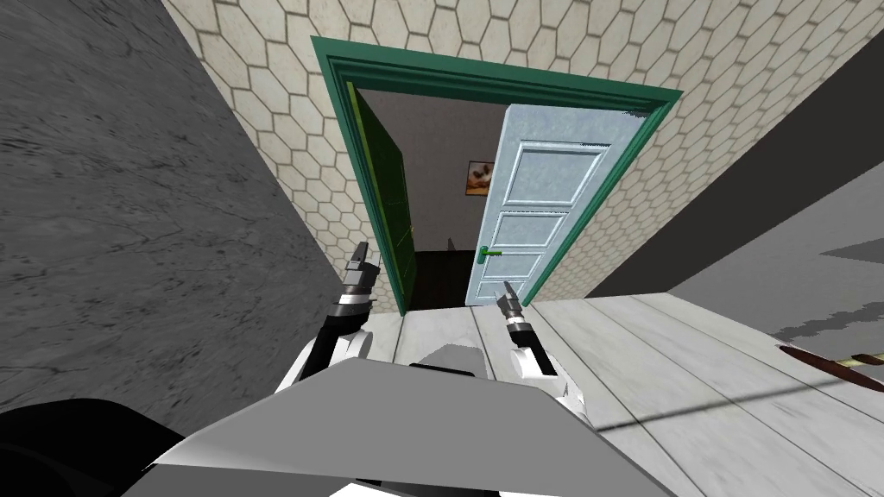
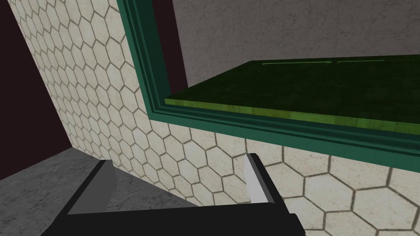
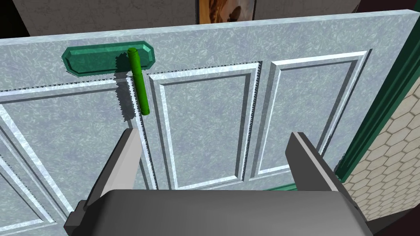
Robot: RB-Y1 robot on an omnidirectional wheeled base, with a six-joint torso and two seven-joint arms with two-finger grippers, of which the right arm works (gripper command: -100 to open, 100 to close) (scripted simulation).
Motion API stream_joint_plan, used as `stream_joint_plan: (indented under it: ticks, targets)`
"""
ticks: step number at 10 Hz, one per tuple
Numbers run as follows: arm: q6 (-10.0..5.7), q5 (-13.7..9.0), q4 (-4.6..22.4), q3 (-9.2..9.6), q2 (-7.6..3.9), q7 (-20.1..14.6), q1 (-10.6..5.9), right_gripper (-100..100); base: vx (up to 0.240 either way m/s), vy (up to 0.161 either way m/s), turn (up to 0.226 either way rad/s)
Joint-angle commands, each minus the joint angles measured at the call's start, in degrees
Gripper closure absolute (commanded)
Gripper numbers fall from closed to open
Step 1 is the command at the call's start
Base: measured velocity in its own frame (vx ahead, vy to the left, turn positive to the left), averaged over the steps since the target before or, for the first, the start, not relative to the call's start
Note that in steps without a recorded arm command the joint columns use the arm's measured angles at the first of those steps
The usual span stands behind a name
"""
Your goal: Push the door open
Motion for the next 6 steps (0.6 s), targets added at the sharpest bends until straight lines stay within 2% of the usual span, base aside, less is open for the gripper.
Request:
stream_joint_plan:
  ticks: [1,6]
  targets:
    - [-0.27,-0.63,2.65,0.36,-1.24,-0.73,-1.32,-100,0.081,-0.067,0.087]
    - [-0.86,-2.36,9.84,1.49,-4.54,-2.44,-4.91,-100,0.085,-0.068,0.092]
